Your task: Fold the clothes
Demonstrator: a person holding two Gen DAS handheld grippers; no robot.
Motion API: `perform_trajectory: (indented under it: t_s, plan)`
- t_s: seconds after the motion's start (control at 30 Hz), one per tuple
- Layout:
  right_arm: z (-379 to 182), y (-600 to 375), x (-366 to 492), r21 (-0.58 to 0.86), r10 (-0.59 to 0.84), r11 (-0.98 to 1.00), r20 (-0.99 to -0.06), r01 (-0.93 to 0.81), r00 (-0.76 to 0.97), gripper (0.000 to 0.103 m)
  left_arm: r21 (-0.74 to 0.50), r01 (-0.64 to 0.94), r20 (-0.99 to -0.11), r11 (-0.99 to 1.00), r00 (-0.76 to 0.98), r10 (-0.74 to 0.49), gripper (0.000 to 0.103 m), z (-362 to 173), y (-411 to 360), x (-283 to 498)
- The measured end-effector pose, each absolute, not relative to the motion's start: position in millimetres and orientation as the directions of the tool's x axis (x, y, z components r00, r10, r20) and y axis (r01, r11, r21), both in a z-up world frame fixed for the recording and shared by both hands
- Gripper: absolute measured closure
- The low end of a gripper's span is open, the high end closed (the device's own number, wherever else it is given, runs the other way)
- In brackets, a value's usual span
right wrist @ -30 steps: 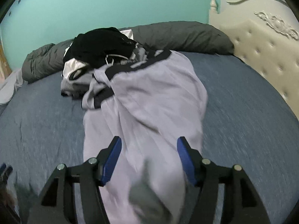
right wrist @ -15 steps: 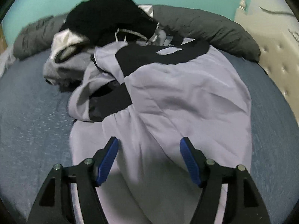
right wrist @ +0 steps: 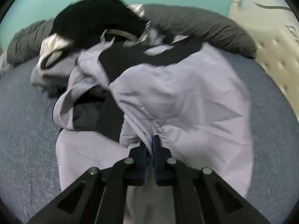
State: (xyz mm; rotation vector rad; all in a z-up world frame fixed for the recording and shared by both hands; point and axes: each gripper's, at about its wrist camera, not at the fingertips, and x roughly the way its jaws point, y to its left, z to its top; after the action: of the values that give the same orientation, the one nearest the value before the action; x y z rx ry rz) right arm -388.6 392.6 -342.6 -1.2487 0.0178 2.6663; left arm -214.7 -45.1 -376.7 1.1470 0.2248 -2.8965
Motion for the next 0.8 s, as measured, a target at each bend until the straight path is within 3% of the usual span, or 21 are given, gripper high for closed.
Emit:
perform_trajectory:
  t_s: [0.2, 0.37, 0.5, 0.63, 0.73, 0.8]
  plan:
    - [-324.7, 442.3, -329.9, -0.081, 0.236, -0.961, -0.737, -0.264, -0.634, 0.099, -0.129, 0.066, -0.676, -0.989, -0.736, 0.039, 0.000, -374.2, -43.1, -215.1]
    - [-337.9, 496.1, -264.4, -0.139, 0.330, -0.920, -0.783, -0.367, -0.528, 0.099, -0.120, 0.063, -0.668, -0.991, -0.743, 0.034, 0.000, -372.0, -40.5, -214.3]
    - [-347.6, 517.9, -233.9, -0.112, 0.281, -0.927, -0.839, -0.358, -0.466, 0.097, -0.117, 0.063, -0.669, -0.991, -0.743, 0.032, 0.000, -372.9, -39.7, -214.1]
    - [-316.2, 521.8, -209.0, -0.043, 0.252, -0.934, -0.783, -0.355, -0.568, 0.083, -0.111, 0.061, -0.669, -0.992, -0.742, 0.029, 0.000, -373.3, -38.0, -215.0]
    - [-293.0, 509.6, -212.9, -0.052, 0.247, -0.949, -0.732, -0.310, -0.635, 0.064, -0.110, 0.064, -0.670, -0.992, -0.742, 0.027, 0.000, -373.6, -37.8, -215.6]
    - [-286.7, 498.7, -225.0, -0.038, 0.219, -0.960, -0.719, -0.277, -0.660, 0.057, -0.109, 0.065, -0.670, -0.992, -0.742, 0.025, 0.000, -373.8, -37.6, -216.1]
